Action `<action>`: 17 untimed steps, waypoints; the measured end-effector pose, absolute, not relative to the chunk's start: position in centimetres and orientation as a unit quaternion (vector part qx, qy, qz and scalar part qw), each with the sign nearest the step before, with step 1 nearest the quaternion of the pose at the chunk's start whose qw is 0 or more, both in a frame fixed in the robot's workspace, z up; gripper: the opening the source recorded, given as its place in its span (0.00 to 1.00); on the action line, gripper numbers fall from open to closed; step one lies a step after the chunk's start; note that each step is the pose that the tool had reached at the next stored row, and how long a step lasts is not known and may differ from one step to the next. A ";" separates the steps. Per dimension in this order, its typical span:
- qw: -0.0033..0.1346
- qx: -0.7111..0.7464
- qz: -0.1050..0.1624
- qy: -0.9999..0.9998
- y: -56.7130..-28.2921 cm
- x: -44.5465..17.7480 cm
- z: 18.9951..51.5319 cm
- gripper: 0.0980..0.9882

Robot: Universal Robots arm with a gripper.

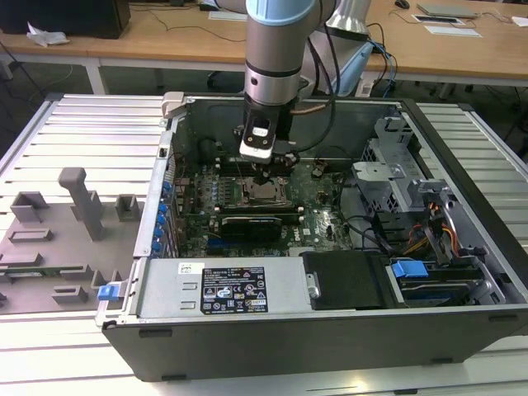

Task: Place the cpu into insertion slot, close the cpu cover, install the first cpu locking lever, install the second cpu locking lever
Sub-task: 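Close the cpu cover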

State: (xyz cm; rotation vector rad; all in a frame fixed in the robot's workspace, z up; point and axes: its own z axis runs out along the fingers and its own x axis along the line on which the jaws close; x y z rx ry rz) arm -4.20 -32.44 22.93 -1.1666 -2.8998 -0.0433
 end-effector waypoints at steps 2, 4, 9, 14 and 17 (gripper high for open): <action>0.008 -0.355 -0.014 -0.935 -32.4 -4.2 22.9 0.01; 0.008 -0.333 -0.014 -0.943 -32.4 -4.2 22.9 0.01; 0.009 -0.268 -0.013 -0.963 -32.4 -4.2 22.9 0.01; 0.010 -0.208 -0.012 -0.978 -32.4 -4.2 22.9 0.01; 0.008 -0.179 -0.012 -0.984 -32.4 -4.2 22.9 0.01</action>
